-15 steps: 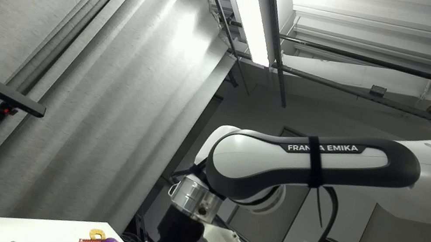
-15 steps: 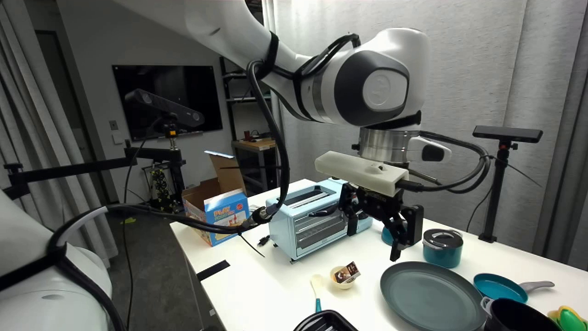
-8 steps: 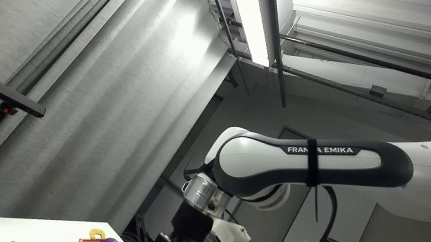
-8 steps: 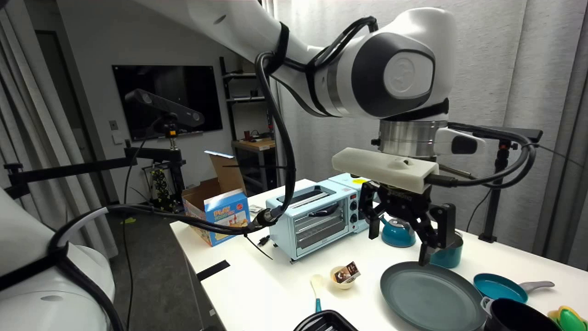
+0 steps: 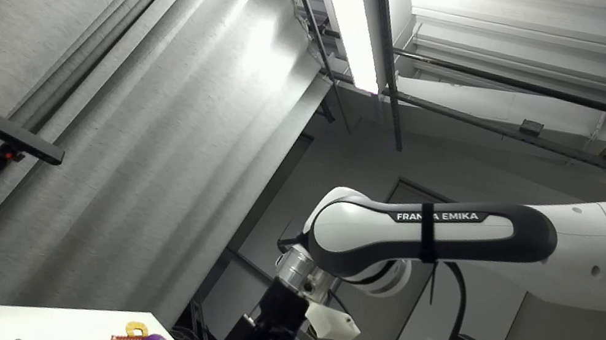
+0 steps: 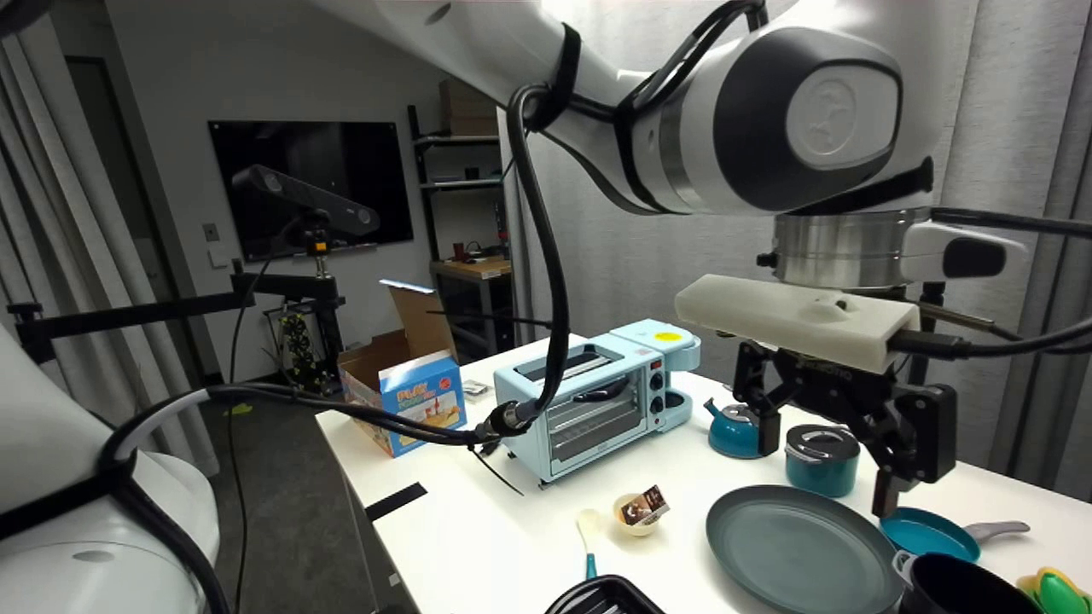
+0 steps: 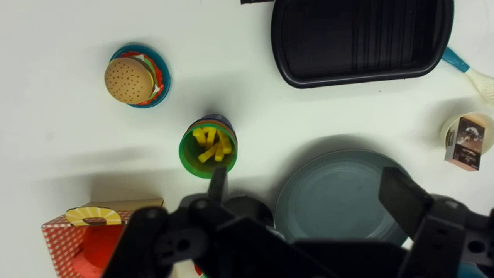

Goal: Remove the orange cup from the box and put it on the table, remove the green cup from the orange cup and put it on the table

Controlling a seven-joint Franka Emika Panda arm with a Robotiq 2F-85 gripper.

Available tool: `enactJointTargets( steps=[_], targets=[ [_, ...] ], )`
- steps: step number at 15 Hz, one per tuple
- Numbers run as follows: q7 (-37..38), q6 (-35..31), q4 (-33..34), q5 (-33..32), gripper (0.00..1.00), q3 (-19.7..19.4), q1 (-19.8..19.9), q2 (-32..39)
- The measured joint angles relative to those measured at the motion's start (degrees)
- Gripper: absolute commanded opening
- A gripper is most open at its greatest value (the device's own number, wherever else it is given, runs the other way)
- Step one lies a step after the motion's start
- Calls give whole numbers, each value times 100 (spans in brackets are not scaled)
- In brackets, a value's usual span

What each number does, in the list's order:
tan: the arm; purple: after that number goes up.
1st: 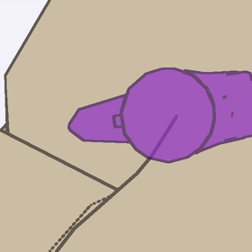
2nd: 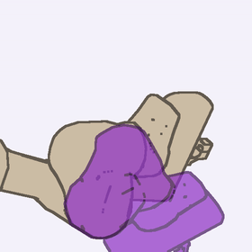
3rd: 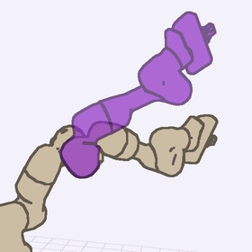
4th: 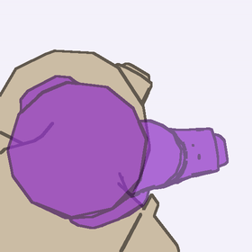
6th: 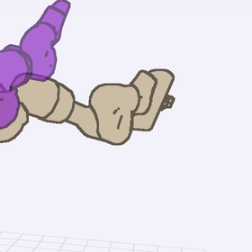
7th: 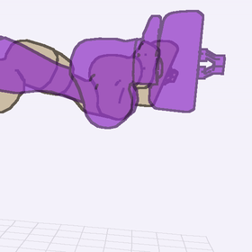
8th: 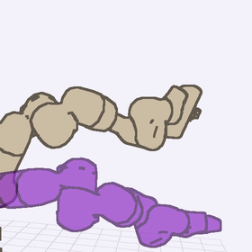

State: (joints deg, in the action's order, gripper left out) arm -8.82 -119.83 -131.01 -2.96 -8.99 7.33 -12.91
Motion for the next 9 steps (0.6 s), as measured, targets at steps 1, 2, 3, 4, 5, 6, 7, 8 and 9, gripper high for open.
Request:
enactJointTargets(
  steps=[1,2,3,4,5,6,7,8,9],
  targets=[
    [0,-104,44,-9,100,-31,38,51],
    [0,-197,94,-14,100,-62,71,108],
    [0,-280,152,-14,100,-95,100,173],
    [0,-334,213,-14,100,-125,127,243],
    [0,-369,277,-14,100,-155,150,315],
    [0,-386,345,-14,100,-183,172,394],
    [1,-389,413,-14,100,-210,192,474],
    [5,-389,479,-14,100,-232,210,555],
    [15,-390,544,-14,100,-251,228,637]
  ],
)
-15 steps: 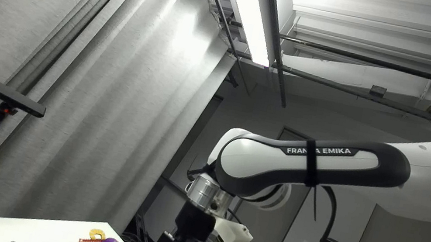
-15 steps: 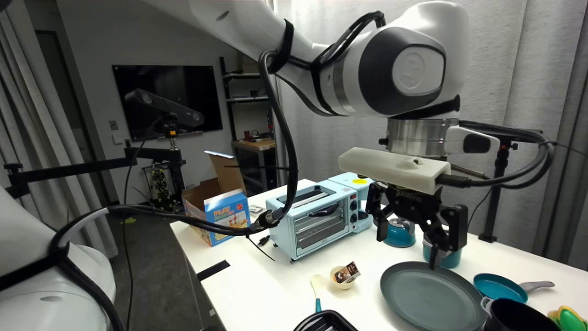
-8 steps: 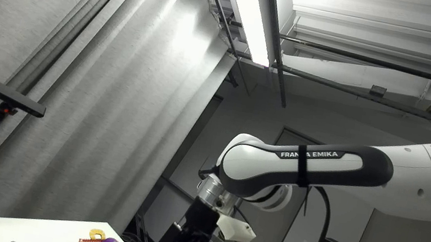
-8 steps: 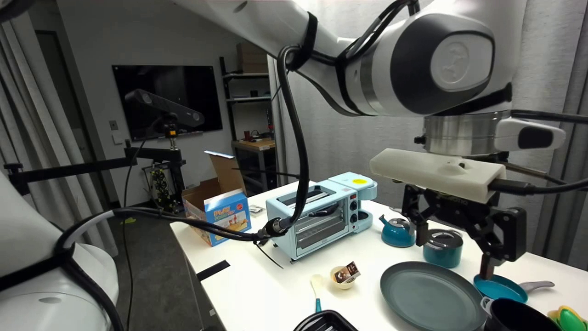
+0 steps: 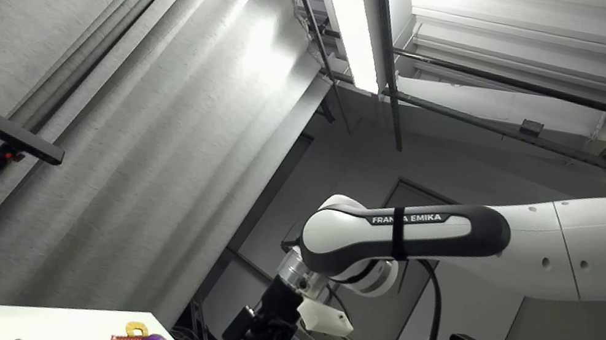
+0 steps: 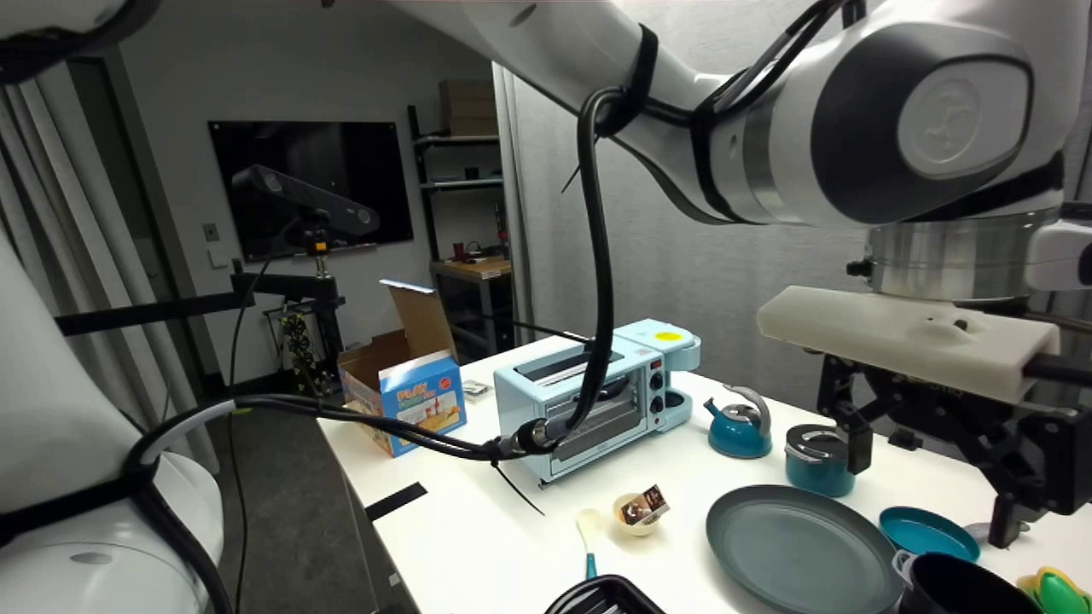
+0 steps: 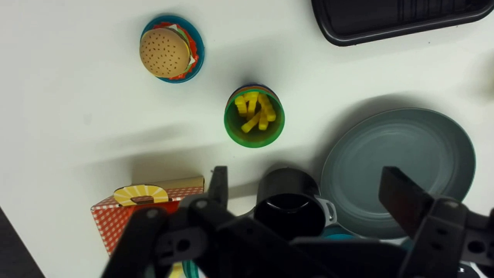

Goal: Remove the orange cup from the box and put it on the table, remove the green cup from the orange cup and put it on the table

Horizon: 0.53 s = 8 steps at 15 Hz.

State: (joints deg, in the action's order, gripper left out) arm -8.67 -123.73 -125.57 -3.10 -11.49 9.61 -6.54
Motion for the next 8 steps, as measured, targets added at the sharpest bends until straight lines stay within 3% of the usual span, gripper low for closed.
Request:
enactJointTargets(
  steps=[8],
  targets=[
    [93,-5,445,14,100,-40,98,643]
  ],
)
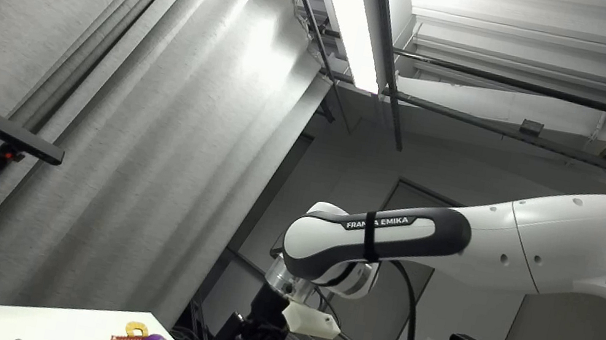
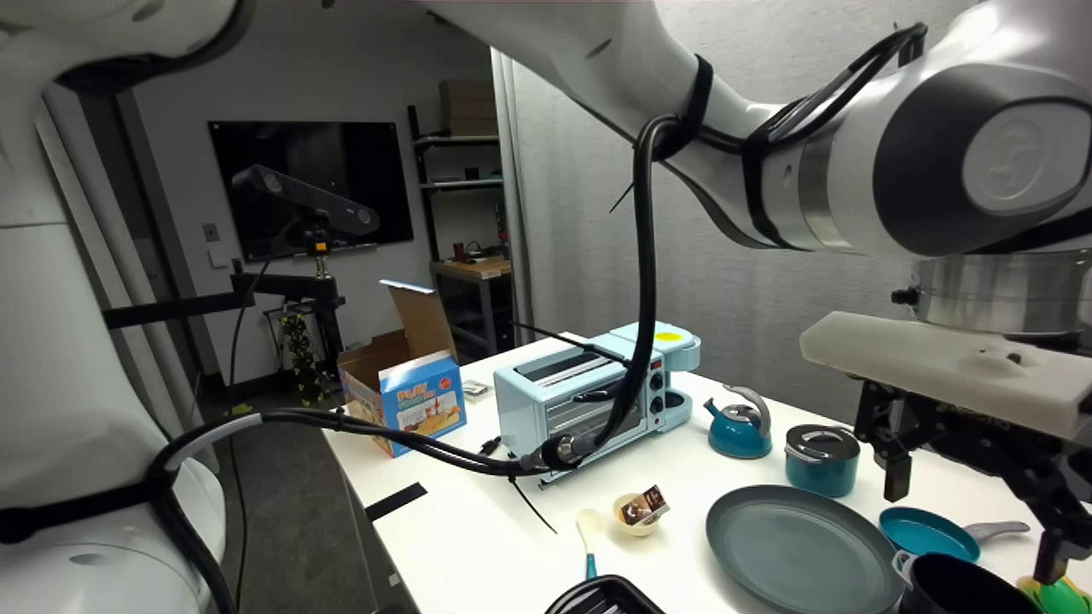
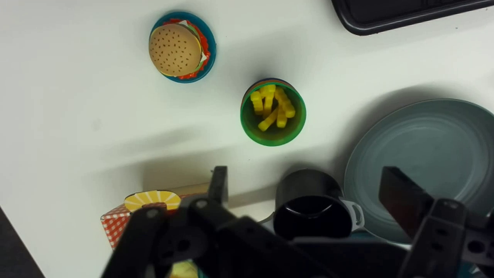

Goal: Remove the orange cup from the box and put it on the table, remove the green cup from the orange cup and put it on the table

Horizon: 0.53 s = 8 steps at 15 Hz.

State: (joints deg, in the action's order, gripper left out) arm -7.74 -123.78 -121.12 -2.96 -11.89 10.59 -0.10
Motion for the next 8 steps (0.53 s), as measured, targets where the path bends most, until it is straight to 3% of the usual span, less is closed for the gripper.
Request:
enactJointTargets(
  steps=[8],
  targets=[
    [131,-399,238,15,100,0,14,545]
  ],
)
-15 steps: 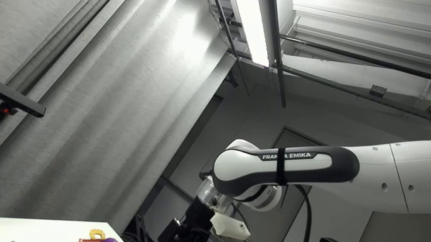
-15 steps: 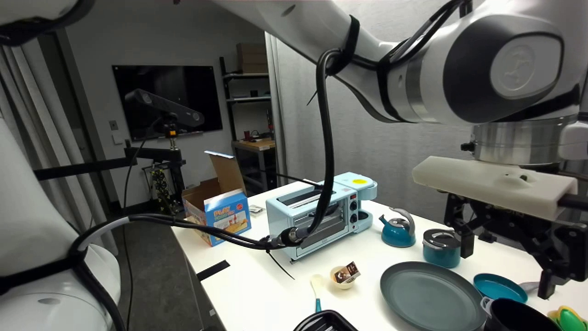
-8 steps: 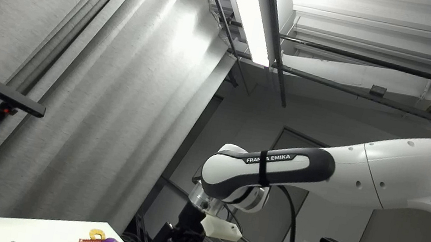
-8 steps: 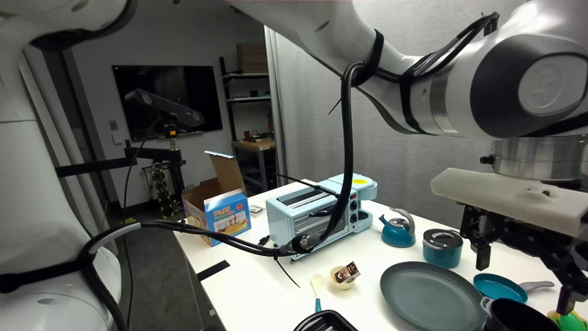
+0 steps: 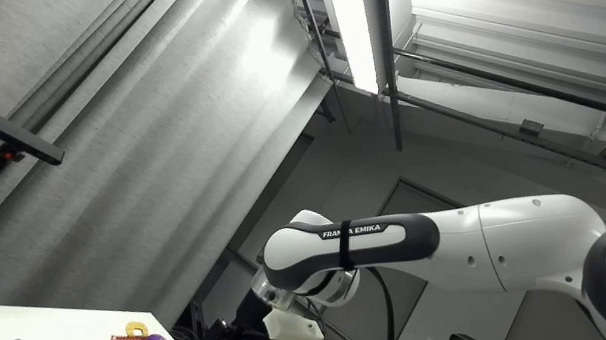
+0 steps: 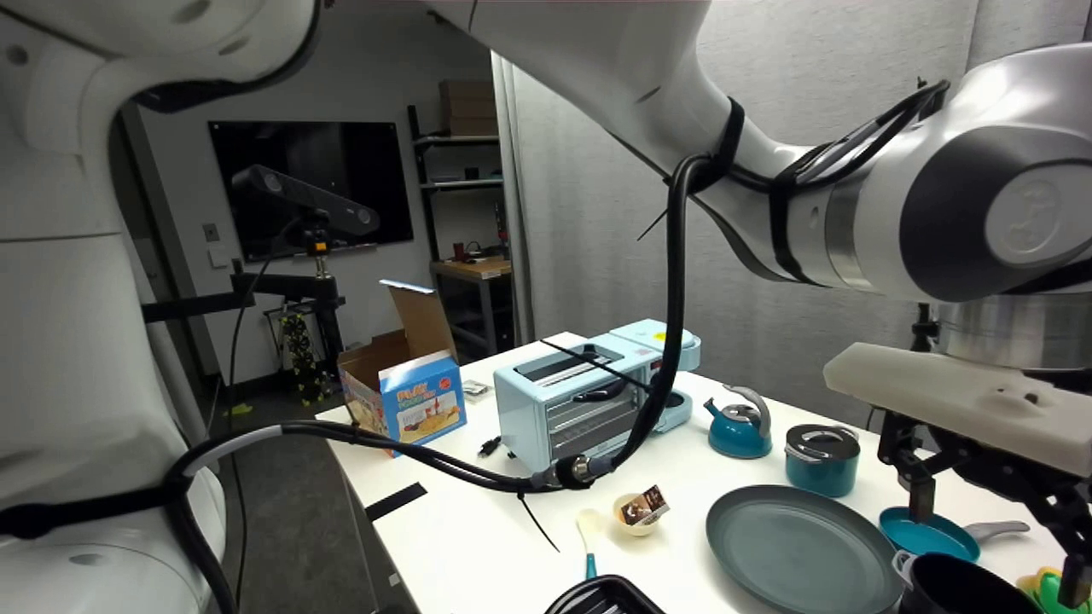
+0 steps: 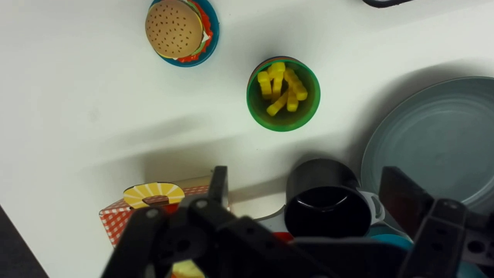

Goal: Remove the orange cup from the box and put it on the table, remove the green cup from the orange cup and put it on the table

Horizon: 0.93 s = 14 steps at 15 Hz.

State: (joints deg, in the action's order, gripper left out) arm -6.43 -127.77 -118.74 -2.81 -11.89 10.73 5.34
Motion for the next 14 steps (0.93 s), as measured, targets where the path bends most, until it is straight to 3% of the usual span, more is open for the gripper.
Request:
enactJointTargets(
  steps=[14],
  targets=[
    [314,-656,-72,0,100,12,0,553]
  ],
)
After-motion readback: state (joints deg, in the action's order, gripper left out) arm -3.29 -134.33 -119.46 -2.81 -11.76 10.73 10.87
